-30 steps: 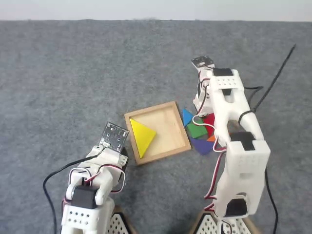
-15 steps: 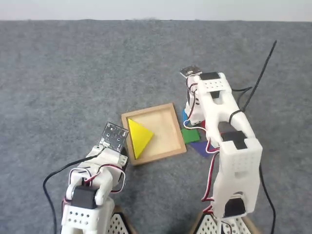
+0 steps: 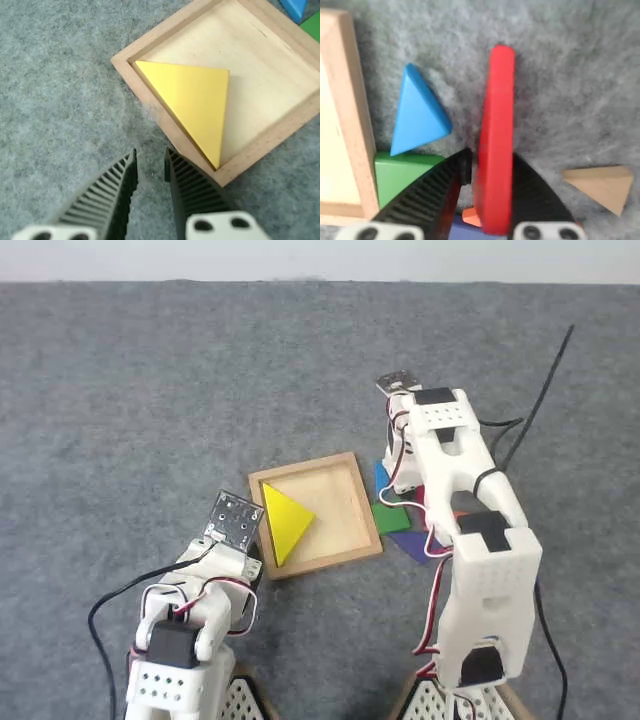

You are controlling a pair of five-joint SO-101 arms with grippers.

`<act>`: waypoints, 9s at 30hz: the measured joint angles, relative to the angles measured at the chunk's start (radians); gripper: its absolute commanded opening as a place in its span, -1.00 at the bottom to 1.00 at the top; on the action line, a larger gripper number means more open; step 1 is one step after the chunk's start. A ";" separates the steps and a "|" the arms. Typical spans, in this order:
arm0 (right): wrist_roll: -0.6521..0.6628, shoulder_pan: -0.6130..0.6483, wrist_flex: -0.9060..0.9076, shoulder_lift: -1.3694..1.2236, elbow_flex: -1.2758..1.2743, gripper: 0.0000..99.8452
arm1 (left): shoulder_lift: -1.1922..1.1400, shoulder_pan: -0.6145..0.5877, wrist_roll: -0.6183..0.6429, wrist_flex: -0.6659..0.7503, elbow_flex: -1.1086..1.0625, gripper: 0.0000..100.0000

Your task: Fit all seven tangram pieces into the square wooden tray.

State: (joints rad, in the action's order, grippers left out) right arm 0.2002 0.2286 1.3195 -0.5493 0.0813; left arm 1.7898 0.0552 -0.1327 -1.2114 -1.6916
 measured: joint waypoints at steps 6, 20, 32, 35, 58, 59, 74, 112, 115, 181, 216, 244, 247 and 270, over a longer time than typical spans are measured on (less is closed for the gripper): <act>-0.018 -0.034 0.063 -0.021 0.083 -0.99 | 0.000 0.000 0.000 0.000 0.000 -0.82; -0.210 0.163 0.430 0.087 0.557 -0.99 | 0.000 0.000 0.000 0.000 0.000 -0.82; -0.252 0.287 0.066 0.698 -0.126 -0.99 | 0.000 0.000 0.000 0.000 0.000 -0.82; -0.252 0.342 -0.207 0.833 -0.451 -0.99 | 0.000 0.000 0.000 0.000 0.000 -0.82; -0.790 0.434 -0.519 0.282 -0.287 -0.99 | 0.000 0.000 0.000 0.000 0.000 -0.82; -0.825 0.431 -0.519 0.270 -0.276 -0.99 | 0.000 0.000 0.000 0.000 0.000 -0.82; -0.881 0.433 -0.465 0.247 -0.264 -0.74 | 0.000 0.000 0.000 0.000 0.000 -0.82; -0.491 0.505 -0.305 0.364 -0.261 -0.91 | 0.000 0.000 0.000 0.000 0.000 -0.82; -0.397 0.496 -0.350 0.439 -0.261 -0.98 | 0.000 0.000 0.000 0.000 0.000 -0.82; -0.054 0.448 -0.695 0.411 -0.534 -0.99 | 0.000 0.000 0.000 0.000 0.000 -0.82; -0.074 0.354 -0.582 0.425 -0.506 -0.99 | 0.000 0.000 0.000 0.000 0.000 -0.82; -0.074 0.396 -0.677 0.192 -0.255 -0.98 | 0.000 0.000 0.000 0.000 0.000 -0.82; -0.074 0.391 -0.626 0.192 -0.255 -0.98 | 0.000 0.000 0.000 0.000 0.000 -0.82; 0.095 0.052 -0.485 0.925 -0.724 -0.98 | 0.000 0.000 0.000 0.000 0.000 -0.82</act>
State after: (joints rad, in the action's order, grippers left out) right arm 0.2954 0.2808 0.8347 0.3759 -0.6429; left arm 1.7898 0.0552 -0.1327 -1.2114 -1.6916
